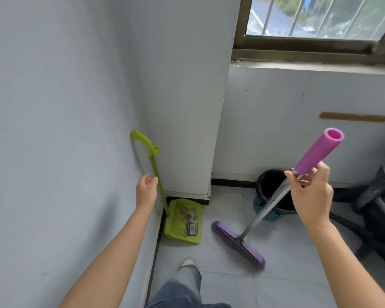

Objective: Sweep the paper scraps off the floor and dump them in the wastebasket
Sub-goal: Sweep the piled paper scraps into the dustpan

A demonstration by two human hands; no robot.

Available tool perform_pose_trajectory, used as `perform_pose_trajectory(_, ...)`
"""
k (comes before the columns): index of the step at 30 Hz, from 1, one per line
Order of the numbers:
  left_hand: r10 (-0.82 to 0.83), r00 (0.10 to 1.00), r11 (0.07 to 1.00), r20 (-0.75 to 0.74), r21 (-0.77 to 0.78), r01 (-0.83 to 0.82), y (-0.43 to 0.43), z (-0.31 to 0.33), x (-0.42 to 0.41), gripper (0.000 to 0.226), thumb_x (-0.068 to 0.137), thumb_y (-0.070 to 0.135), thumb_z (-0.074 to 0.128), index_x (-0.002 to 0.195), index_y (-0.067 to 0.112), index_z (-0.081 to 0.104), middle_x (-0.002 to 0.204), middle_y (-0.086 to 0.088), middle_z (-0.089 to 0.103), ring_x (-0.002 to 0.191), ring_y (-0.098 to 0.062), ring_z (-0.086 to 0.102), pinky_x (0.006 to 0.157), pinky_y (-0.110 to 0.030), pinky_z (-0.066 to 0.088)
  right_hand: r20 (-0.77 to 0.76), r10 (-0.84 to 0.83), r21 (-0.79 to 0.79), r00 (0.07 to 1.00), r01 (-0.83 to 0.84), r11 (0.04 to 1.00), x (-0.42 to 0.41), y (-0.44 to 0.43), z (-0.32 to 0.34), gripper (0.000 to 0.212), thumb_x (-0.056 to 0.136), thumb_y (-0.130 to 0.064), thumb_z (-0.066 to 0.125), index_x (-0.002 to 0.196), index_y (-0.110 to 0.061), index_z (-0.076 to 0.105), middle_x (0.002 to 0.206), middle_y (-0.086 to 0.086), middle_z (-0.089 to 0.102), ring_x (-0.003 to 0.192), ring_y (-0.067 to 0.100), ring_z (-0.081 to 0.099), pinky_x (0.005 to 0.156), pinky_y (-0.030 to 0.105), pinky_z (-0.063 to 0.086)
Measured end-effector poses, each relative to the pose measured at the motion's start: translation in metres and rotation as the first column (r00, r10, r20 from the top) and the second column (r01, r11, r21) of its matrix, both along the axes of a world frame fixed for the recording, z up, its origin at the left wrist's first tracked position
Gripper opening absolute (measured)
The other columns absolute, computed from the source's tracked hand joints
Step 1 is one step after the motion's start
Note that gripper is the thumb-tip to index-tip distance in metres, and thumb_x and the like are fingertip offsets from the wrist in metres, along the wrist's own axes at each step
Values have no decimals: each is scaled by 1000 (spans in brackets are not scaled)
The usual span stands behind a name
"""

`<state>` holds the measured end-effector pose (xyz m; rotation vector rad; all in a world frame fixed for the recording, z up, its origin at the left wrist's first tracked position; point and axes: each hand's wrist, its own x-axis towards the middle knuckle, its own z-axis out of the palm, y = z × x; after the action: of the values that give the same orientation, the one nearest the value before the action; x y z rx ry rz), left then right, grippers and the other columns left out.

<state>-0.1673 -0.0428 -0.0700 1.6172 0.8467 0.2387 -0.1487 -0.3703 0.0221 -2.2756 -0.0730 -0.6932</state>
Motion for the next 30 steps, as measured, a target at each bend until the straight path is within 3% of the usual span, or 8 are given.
perform_pose_trajectory(6, 10, 1000, 1000, -26, -3, -11, 44, -8, 93, 63, 96, 23, 51, 149, 6, 22, 155, -9, 25, 143, -22, 25, 118, -35, 22, -58, -105, -31, 993, 103, 994, 60, 43, 5, 39, 78, -4, 69, 105, 10, 44, 84, 22, 67, 70, 39, 65, 66, 39, 45)
perform_pose_trajectory(10, 62, 998, 996, -24, -56, -63, 56, -15, 126, 62, 93, 23, 54, 147, 5, 28, 150, -9, 32, 140, -23, 30, 115, -35, 27, -67, -209, -15, 976, 209, 978, 73, 51, -2, 33, 78, -6, 70, 98, 7, 46, 74, 18, 64, 66, 39, 64, 66, 32, 37)
perform_pose_trajectory(12, 76, 997, 994, 14, -79, -75, 62, -21, 137, 45, 93, 18, 56, 132, 1, 42, 130, -8, 51, 124, -13, 51, 103, -30, 37, -42, -204, 23, 978, 205, 978, 77, 49, -3, 37, 77, -23, 69, 95, -7, 41, 72, 8, 60, 63, 32, 62, 65, 31, 39)
perform_pose_trajectory(15, 93, 994, 992, 62, -92, -88, 66, -24, 149, 7, 94, 11, 53, 95, 13, 47, 86, -1, 58, 56, 16, 60, 68, -13, 45, -66, -213, 99, 975, 219, 971, 84, 41, -5, 35, 73, -47, 52, 90, -21, 35, 78, -1, 58, 66, 22, 57, 62, 14, 42)
perform_pose_trajectory(17, 109, 992, 990, 65, -95, -103, 66, -23, 155, 19, 96, 14, 52, 81, 21, 42, 76, 2, 61, 41, 16, 55, 55, -4, 42, -88, -248, 124, 965, 258, 958, 86, 35, -5, 27, 77, -37, 57, 87, -25, 35, 80, 0, 58, 68, 24, 58, 63, 10, 42)
perform_pose_trajectory(21, 147, 984, 984, 97, -116, -135, 60, -20, 157, 4, 95, 15, 53, 94, 11, 51, 49, 22, 57, 39, 21, 51, 43, 1, 40, -116, -289, 196, 950, 307, 931, 78, 33, -6, 39, 81, -15, 66, 77, -34, 33, 78, 4, 60, 67, 17, 60, 62, 12, 44)
perform_pose_trajectory(25, -67, 995, 987, 77, -140, 77, 40, -27, 158, 28, 93, 8, 56, 67, 17, 49, 41, 23, 58, 38, 11, 56, 41, -1, 42, -179, -319, 259, 931, 357, 897, 63, 26, -16, 18, 85, -7, 62, 88, -14, 45, 74, -17, 55, 68, -9, 54, 64, 4, 43)
perform_pose_trajectory(30, -261, 961, 961, 94, -75, 268, -5, -20, 163, 33, 93, 7, 56, 64, 18, 44, 45, 16, 61, 42, 12, 57, 43, -1, 44, -347, -308, 211, 886, 394, 895, 41, 17, -25, 15, 86, -8, 59, 88, -16, 48, 73, -7, 56, 63, 2, 55, 61, 7, 40)
